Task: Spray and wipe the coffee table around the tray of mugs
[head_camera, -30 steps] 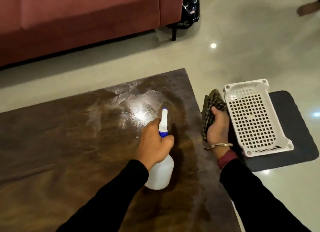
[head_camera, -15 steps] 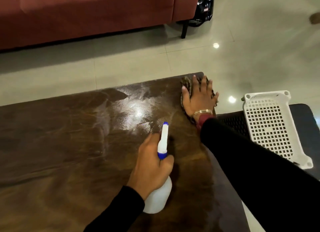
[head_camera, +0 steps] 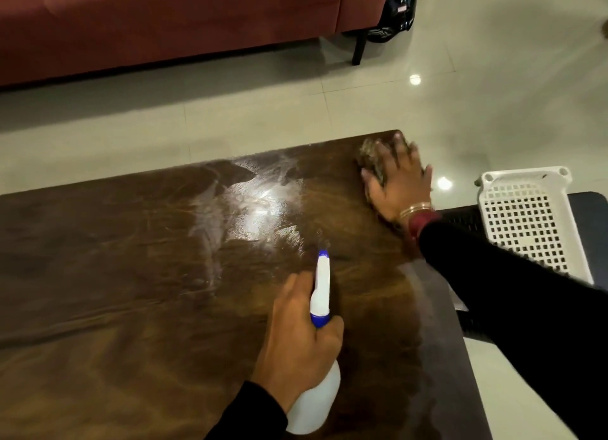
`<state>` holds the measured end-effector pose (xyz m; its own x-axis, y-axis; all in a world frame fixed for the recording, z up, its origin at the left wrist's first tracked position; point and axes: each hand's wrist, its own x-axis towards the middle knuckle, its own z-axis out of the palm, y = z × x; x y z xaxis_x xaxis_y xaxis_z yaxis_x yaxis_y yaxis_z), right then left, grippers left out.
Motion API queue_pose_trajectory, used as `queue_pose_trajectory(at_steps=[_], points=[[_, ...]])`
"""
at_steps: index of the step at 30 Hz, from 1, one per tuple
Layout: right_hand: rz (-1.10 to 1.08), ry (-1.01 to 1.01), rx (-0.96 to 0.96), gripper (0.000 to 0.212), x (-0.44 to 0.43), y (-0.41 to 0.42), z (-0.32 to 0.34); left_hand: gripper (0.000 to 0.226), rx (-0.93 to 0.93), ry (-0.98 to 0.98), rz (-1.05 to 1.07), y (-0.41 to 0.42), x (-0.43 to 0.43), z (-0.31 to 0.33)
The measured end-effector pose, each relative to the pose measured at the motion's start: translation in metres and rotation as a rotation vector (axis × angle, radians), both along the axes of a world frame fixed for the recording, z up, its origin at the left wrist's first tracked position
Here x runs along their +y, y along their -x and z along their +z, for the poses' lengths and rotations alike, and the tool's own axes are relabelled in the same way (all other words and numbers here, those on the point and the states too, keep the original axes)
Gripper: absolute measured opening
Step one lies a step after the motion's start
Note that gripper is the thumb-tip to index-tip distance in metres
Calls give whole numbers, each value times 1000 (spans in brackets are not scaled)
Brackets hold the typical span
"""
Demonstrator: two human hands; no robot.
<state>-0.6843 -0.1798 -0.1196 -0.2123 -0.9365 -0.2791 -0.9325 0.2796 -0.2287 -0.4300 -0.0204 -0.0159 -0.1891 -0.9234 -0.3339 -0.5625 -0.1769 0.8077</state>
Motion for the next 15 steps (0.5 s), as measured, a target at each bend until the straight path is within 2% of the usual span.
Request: queue_pose_trajectory(at_steps=[2, 3, 6, 8, 12, 15], points=[[-42, 4, 13, 76, -39, -20, 0, 25, -12, 0, 21, -3, 9, -2], [5, 8, 33, 76, -51, -41, -2, 25, -17, -9, 38, -5, 15, -2], [282, 23, 41, 73, -49, -119, -6, 25, 0, -29, 85, -10, 32, -2], [381, 43, 1, 73, -18, -147, -3, 30, -23, -63, 83, -13, 41, -2], [392, 92, -55, 71, 51, -103, -2, 30, -15, -58, 59, -16, 49, -5], [248, 61, -13, 73, 64, -35, -4, 26, -19, -54, 48, -11, 50, -6]])
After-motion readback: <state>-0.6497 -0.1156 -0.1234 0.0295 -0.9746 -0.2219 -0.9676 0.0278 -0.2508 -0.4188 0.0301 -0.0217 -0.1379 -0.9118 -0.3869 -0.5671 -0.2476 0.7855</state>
